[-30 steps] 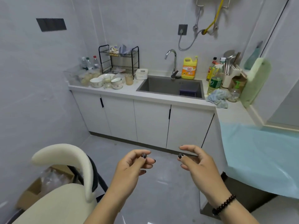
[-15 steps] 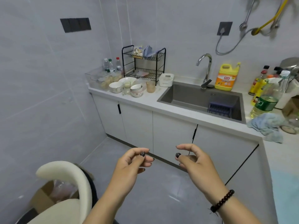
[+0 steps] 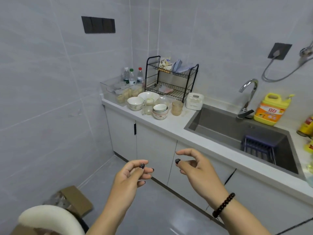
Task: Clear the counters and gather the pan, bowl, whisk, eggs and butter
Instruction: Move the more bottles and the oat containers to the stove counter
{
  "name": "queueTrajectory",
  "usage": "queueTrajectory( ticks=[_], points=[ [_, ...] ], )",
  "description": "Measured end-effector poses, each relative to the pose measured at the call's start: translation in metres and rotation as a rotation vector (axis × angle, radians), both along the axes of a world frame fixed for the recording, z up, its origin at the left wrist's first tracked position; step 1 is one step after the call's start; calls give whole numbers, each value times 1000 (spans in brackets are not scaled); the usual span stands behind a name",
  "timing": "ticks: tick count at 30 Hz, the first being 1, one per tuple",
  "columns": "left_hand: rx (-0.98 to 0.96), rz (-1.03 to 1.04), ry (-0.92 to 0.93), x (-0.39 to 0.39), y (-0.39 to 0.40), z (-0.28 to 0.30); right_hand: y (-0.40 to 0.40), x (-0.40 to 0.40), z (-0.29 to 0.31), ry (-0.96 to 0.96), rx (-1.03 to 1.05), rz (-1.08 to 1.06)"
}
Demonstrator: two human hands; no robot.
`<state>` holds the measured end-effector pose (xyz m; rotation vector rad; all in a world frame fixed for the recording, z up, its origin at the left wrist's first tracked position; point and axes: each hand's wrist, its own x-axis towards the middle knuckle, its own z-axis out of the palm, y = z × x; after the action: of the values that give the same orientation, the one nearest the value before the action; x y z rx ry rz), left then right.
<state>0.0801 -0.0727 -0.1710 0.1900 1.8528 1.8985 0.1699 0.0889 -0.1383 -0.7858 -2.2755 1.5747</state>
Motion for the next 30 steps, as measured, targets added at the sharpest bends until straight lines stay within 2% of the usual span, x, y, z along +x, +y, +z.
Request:
queueTrajectory(
  ticks=[9, 16, 23, 30],
  points=[
    [-2, 14, -23, -121, 37, -2, 35, -136, -14, -9, -37, 35],
    [-48, 57, -51, -206, 99, -11, 100, -228, -33, -16, -74, 81],
    [-71, 90, 15, -300, 179, 4, 178, -335, -25, 32, -80, 144],
    [-58, 165, 12, -385, 211, 10, 228, -426, -22, 45, -78, 212]
  ],
)
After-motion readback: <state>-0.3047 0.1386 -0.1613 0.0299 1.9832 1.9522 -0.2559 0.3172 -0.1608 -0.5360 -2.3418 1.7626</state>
